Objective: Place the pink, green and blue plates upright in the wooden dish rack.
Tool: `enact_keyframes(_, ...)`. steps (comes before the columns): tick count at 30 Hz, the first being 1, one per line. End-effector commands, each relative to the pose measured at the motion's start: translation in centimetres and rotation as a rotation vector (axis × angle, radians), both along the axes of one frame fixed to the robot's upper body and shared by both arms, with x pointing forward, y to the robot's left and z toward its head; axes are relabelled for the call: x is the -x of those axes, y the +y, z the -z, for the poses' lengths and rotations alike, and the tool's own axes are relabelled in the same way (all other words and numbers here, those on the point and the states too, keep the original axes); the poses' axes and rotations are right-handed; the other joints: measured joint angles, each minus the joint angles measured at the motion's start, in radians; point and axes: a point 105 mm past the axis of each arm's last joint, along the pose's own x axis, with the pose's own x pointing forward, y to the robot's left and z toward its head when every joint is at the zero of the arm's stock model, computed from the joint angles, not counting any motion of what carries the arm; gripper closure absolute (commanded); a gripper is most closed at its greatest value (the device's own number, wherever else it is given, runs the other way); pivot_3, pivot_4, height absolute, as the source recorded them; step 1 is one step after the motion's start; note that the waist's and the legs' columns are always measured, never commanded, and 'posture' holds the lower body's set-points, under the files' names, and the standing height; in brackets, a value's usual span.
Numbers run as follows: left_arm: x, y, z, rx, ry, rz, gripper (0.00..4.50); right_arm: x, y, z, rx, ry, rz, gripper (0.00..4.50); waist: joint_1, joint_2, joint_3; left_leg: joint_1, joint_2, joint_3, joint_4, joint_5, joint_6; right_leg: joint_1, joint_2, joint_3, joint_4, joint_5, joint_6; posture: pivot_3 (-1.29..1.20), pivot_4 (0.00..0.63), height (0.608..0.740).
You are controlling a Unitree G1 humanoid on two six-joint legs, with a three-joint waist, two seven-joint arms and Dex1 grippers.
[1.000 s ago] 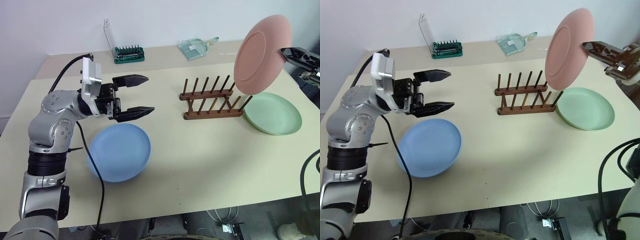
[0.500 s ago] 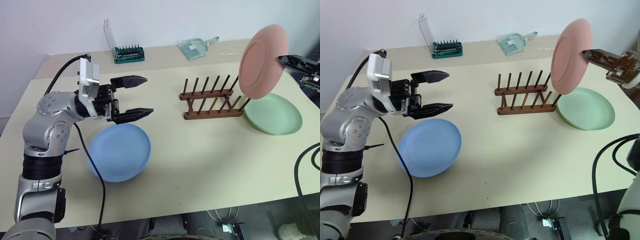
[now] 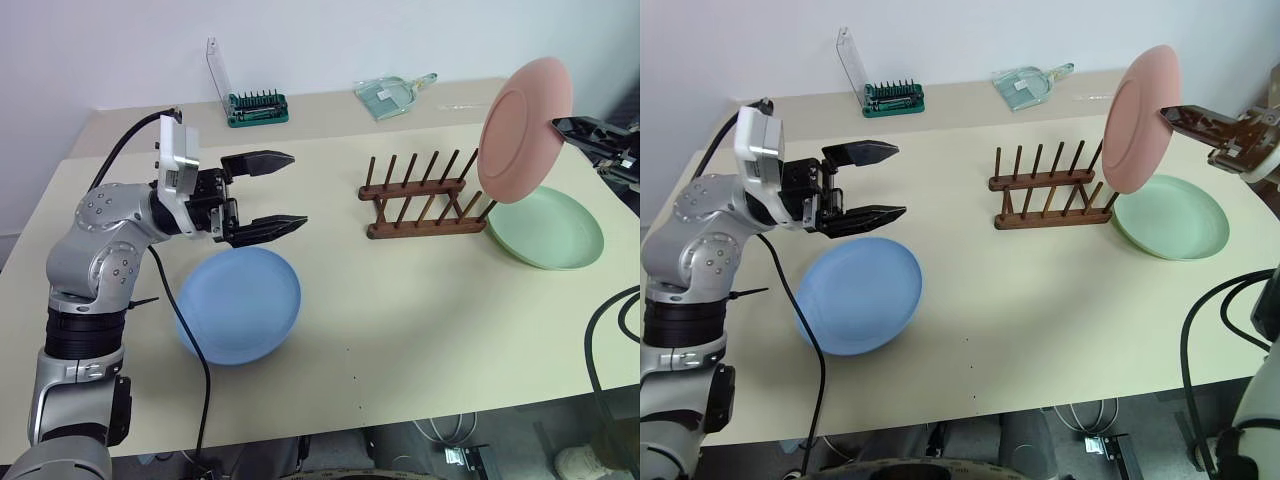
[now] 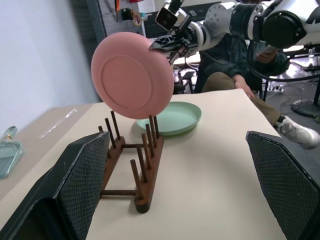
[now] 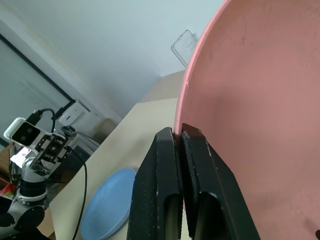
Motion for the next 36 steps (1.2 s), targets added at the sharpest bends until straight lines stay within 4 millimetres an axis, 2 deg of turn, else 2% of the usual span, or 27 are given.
enact_keyframes(1, 0.7, 0.1, -0.8, 0.001, -0.039, 0.011, 0.00, 0.4, 0.5, -2.4, -0.010, -0.092, -0.033, 4.44, 0.000, 0.000, 0.000, 0.000, 0.000, 0.000, 0.000, 0.000, 0.000, 0.000, 0.000, 0.000, 0.000, 0.000, 0.000, 0.00, 0.150, 0.740)
enact_keyframes(11, 0.8, 0.1, -0.8, 0.005, -0.043, 0.014, 0.00, 0.6, 0.6, -3.3, -0.036, -0.123, -0.041, 4.44, 0.000, 0.000, 0.000, 0.000, 0.000, 0.000, 0.000, 0.000, 0.000, 0.000, 0.000, 0.000, 0.000, 0.000, 0.000, 0.00, 0.150, 0.740)
enact_keyframes(15, 0.7, 0.2, -0.7, 0.003, -0.040, 0.012, 0.00, 0.3, 0.8, -2.1, -0.027, -0.086, -0.049, 4.44, 0.000, 0.000, 0.000, 0.000, 0.000, 0.000, 0.000, 0.000, 0.000, 0.000, 0.000, 0.000, 0.000, 0.000, 0.000, 0.00, 0.150, 0.740)
enact_keyframes(23, 0.8, 0.2, -0.7, 0.003, -0.039, 0.012, 0.00, 0.3, 1.1, -2.3, -0.033, -0.086, -0.068, 4.44, 0.000, 0.000, 0.000, 0.000, 0.000, 0.000, 0.000, 0.000, 0.000, 0.000, 0.000, 0.000, 0.000, 0.000, 0.000, 0.00, 0.150, 0.740)
enact_keyframes(32, 0.8, 0.2, -0.7, 0.000, -0.041, 0.009, 0.00, -0.2, 0.5, 0.2, 0.017, -0.010, -0.026, 4.44, 0.000, 0.000, 0.000, 0.000, 0.000, 0.000, 0.000, 0.000, 0.000, 0.000, 0.000, 0.000, 0.000, 0.000, 0.000, 0.00, 0.150, 0.740)
enact_keyframes(36, 0.8, 0.2, -0.7, -0.001, -0.039, 0.007, 0.00, -0.3, 0.3, 0.6, 0.007, 0.000, -0.013, 4.44, 0.000, 0.000, 0.000, 0.000, 0.000, 0.000, 0.000, 0.000, 0.000, 0.000, 0.000, 0.000, 0.000, 0.000, 0.000, 0.00, 0.150, 0.740)
